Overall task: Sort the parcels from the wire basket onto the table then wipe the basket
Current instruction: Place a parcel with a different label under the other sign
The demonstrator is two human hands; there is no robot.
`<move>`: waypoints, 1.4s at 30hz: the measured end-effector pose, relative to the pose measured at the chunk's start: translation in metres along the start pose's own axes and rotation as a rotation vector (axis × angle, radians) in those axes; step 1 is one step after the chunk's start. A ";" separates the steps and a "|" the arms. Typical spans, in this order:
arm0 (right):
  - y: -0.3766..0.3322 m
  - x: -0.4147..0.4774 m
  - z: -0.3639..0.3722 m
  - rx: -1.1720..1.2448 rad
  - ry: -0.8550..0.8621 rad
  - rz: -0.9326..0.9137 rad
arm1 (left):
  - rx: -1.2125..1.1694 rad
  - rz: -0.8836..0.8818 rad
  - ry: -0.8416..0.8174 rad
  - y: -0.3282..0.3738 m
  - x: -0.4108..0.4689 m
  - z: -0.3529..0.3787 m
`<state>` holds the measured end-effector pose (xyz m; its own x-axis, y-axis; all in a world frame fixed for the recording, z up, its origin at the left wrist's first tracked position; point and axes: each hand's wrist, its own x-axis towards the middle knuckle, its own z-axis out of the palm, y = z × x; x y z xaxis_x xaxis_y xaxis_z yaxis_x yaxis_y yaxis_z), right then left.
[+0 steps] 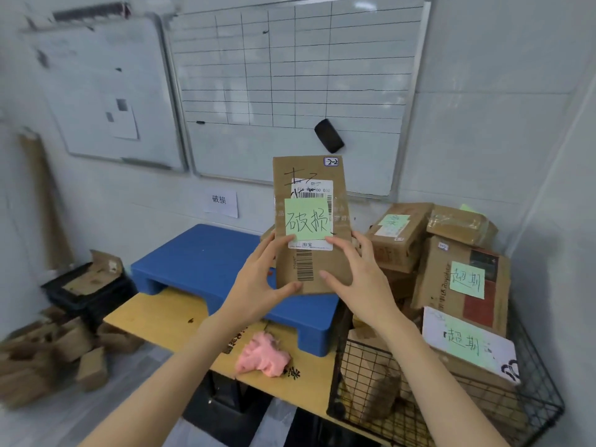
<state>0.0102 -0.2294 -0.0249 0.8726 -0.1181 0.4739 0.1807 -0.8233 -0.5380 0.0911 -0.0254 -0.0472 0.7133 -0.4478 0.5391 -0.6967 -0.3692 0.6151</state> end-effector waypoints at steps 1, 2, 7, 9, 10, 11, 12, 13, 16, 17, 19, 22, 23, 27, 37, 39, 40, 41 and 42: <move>-0.007 0.007 0.010 0.000 -0.007 -0.005 | 0.007 -0.007 0.011 -0.008 0.000 -0.010; -0.015 0.014 0.020 -0.003 -0.012 -0.013 | 0.015 -0.014 0.022 -0.017 0.000 -0.019; -0.056 0.052 0.078 0.009 -0.025 -0.066 | 0.040 -0.046 0.054 -0.070 -0.001 -0.076; -0.074 0.068 0.104 0.032 -0.030 -0.079 | 0.048 -0.060 0.060 -0.092 0.000 -0.103; -0.084 0.076 0.117 0.047 -0.035 -0.082 | 0.053 -0.065 0.061 -0.103 0.001 -0.117; -0.093 0.083 0.129 0.063 -0.040 -0.083 | 0.059 -0.068 0.062 -0.114 0.001 -0.130; -0.103 0.090 0.141 0.078 -0.046 -0.084 | 0.065 -0.069 0.064 -0.125 0.002 -0.144; -0.113 0.097 0.153 0.089 -0.051 -0.086 | 0.067 -0.073 0.067 -0.136 0.002 -0.156; -0.140 0.114 0.185 0.100 -0.080 -0.099 | 0.068 -0.091 0.072 -0.168 0.002 -0.192; -0.148 0.119 0.196 0.106 -0.101 -0.104 | 0.071 -0.097 0.075 -0.178 0.001 -0.202; -0.161 0.129 0.218 0.121 -0.148 -0.111 | 0.069 -0.114 0.083 -0.196 -0.001 -0.221; -0.175 0.144 0.249 0.096 -0.212 -0.117 | 0.052 -0.147 0.096 -0.220 -0.006 -0.243; -0.179 0.149 0.258 0.089 -0.228 -0.118 | 0.049 -0.160 0.100 -0.228 -0.007 -0.249; -0.187 0.172 0.287 0.132 -0.231 -0.098 | 0.029 -0.221 0.109 -0.261 -0.008 -0.266; -0.161 0.239 0.373 0.385 -0.263 -0.060 | -0.043 -0.376 0.137 -0.346 0.017 -0.286; -0.155 0.257 0.390 0.426 -0.252 -0.041 | -0.083 -0.408 0.138 -0.364 0.031 -0.288; -0.152 0.267 0.398 0.453 -0.249 -0.021 | -0.110 -0.421 0.137 -0.373 0.040 -0.289; -0.149 0.278 0.405 0.477 -0.246 0.001 | -0.130 -0.429 0.136 -0.382 0.050 -0.291; -0.146 0.290 0.412 0.494 -0.245 0.017 | -0.141 -0.433 0.136 -0.391 0.060 -0.292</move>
<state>0.4236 0.0849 -0.0962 0.9467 0.0520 0.3178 0.3056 -0.4566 -0.8355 0.4288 0.3300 -0.0867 0.9459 -0.1631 0.2806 -0.3227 -0.3797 0.8670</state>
